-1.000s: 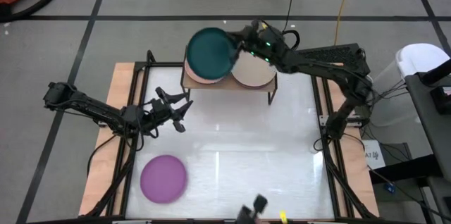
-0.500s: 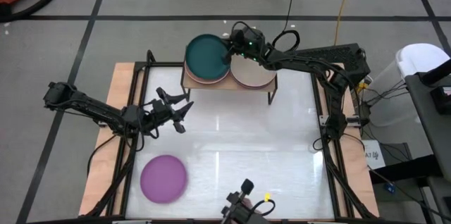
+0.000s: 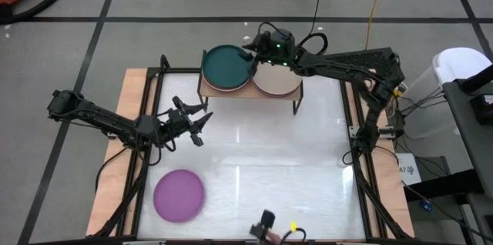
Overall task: Place and stack plates onto a shelf
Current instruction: Stack the violet plate on top of the green plate on the shelf
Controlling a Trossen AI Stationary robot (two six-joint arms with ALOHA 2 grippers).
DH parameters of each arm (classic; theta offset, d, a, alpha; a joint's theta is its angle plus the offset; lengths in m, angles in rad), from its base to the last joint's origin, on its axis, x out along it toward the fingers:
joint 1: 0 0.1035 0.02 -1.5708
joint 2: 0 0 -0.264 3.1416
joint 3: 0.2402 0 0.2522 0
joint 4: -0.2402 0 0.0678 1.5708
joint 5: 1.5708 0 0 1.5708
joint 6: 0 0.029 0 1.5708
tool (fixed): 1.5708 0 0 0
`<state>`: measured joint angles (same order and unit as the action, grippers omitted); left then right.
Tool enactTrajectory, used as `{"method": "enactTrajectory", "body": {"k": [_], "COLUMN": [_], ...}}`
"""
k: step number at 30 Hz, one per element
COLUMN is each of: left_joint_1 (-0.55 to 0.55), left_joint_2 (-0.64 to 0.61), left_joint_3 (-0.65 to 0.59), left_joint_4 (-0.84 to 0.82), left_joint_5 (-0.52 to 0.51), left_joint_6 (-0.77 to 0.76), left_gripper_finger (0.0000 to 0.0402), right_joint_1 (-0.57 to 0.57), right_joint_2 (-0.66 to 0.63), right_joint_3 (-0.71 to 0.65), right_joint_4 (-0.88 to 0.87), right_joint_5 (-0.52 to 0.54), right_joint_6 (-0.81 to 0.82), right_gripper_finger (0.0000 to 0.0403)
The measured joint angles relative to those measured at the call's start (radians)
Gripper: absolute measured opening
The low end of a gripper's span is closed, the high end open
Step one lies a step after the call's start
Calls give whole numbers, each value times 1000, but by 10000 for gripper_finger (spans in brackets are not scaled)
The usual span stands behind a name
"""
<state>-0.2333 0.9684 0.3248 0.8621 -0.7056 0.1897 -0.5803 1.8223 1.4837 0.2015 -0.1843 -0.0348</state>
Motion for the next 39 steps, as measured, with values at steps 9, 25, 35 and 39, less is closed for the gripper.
{"method": "enactTrajectory", "body": {"k": [9, 25, 35, 39], "left_joint_1": [-6, -36, -75, -95], "left_joint_2": [5, 263, 418, 476], "left_joint_3": [156, 386, 485, 482], "left_joint_4": [-535, -1212, -1491, -1516], "left_joint_5": [51, 618, 977, 968], "left_joint_6": [-231, -664, -646, -644], "left_gripper_finger": [170, 170, 170, 170], "right_joint_1": [133, 397, 442, 461], "right_joint_2": [-347, -1121, -1185, -1184], "right_joint_3": [-253, -1122, -1205, -1205], "right_joint_4": [-203, 187, 228, 233], "right_joint_5": [-131, 27, 27, 27], "right_joint_6": [-105, -27, 35, 30], "right_gripper_finger": [153, 144, 144, 144]}}
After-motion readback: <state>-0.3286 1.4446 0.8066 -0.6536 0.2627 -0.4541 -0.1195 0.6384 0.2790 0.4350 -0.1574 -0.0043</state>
